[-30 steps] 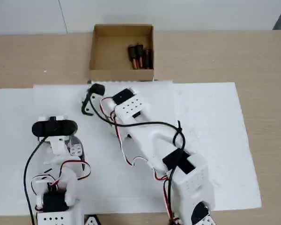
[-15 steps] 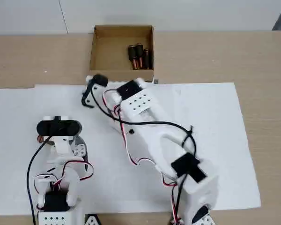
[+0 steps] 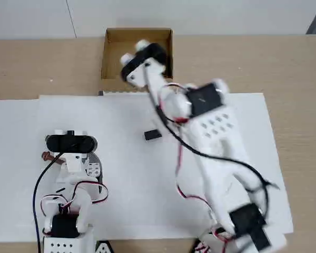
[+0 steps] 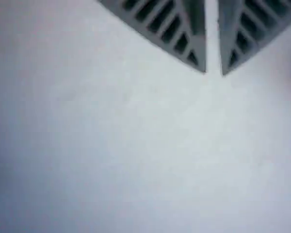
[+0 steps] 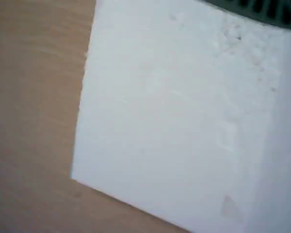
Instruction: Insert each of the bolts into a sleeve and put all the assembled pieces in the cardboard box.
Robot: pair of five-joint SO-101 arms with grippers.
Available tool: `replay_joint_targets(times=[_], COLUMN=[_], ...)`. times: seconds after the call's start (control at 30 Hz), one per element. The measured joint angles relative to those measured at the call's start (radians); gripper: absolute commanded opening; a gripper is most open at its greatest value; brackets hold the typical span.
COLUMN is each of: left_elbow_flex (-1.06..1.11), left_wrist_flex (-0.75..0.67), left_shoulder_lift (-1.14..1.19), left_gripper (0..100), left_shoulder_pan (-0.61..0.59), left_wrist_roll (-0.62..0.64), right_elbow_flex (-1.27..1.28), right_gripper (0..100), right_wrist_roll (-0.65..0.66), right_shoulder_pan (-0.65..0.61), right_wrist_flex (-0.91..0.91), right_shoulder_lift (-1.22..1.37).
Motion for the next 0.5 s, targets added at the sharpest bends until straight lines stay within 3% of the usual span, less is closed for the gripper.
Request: replay_joint_targets(times=[0.17, 0.5], left_elbow_flex=[0.0, -0.008], left_wrist_flex=[0.0, 0.0], left_shoulder_lift=[0.0, 0.0], left_gripper=[1, 1], left_shoulder_pan=[0.0, -0.018], left_wrist_roll=[0.0, -0.043], right_elbow_flex=[0.057, 0.454], right_gripper=[0.4, 0.4], right_wrist_roll=[-0.069, -0.247], right_shoulder_pan=[0.075, 0.224], right_wrist_flex=[0.003, 0.006], right_shoulder_lift=[-0.181, -0.437])
